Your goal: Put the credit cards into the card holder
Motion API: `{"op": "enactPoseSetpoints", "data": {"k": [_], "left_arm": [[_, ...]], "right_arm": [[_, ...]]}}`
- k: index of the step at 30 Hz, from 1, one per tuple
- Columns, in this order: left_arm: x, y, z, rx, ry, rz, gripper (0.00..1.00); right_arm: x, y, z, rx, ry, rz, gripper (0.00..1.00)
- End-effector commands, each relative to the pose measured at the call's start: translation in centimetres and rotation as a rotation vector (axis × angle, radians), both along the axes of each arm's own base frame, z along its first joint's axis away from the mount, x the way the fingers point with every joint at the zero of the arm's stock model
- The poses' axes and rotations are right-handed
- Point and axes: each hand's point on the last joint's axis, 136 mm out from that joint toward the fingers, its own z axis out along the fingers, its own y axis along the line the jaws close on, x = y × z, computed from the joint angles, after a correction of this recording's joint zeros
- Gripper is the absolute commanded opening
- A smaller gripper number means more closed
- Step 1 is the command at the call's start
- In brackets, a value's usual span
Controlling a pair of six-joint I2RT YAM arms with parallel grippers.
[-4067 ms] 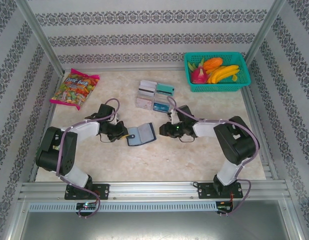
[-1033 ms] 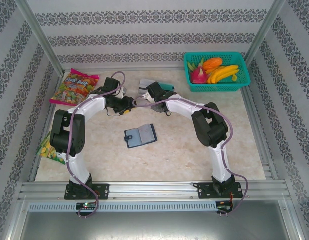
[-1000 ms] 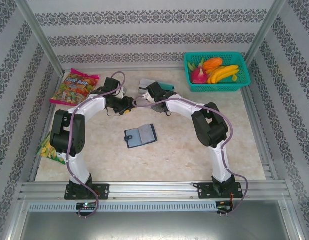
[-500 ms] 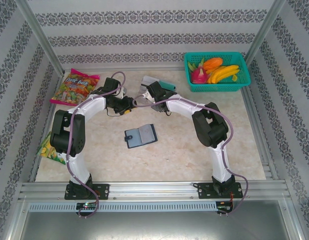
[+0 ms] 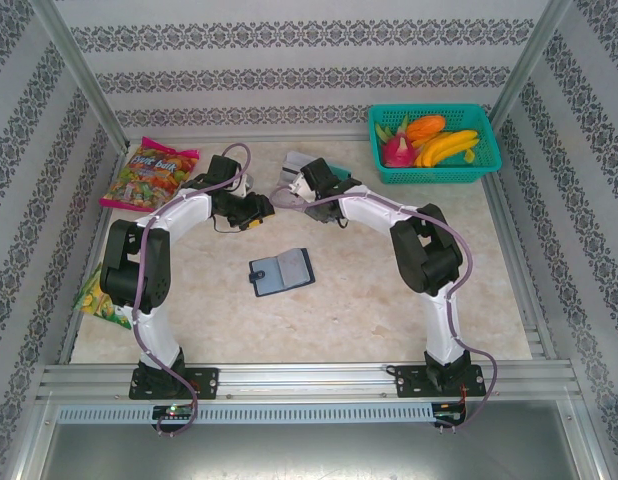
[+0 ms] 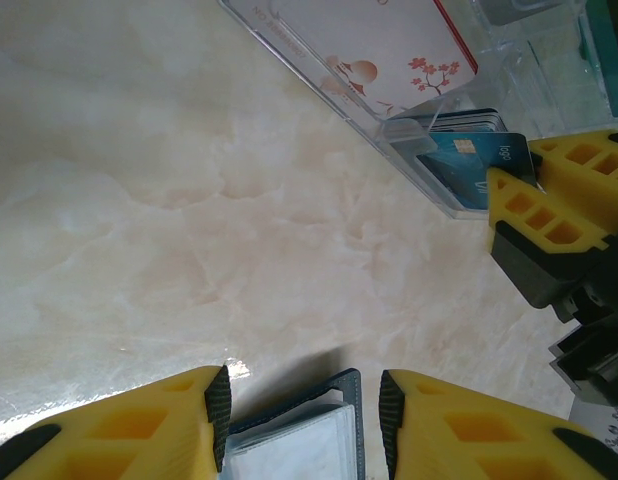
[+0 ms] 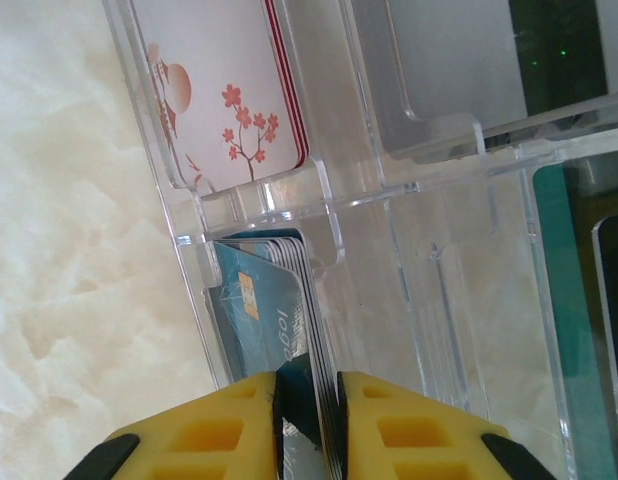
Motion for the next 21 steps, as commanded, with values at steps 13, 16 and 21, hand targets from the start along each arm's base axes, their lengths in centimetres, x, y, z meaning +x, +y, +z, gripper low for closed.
{"op": "enactPoseSetpoints", "data": {"k": [13,16,21], "left_arm": [[0.5,0.0,0.2,-0.024,-0.014,0.003,0.46],[0.5,0.0,0.1,-0.024,-0.010,0.004,0.47],[0.5,0.0,0.3,-0.024,-0.014,0.004,0.46]], "right_arm": [[-0.9,-0.9,1.1,0.103,0.109,-0.011,0.19],[-0.8,-1.0,1.2,0.118,0.123,-0.015,0.18],[-0.9,-1.2,1.6,0.152,0.142,-0.018,0.19]]}}
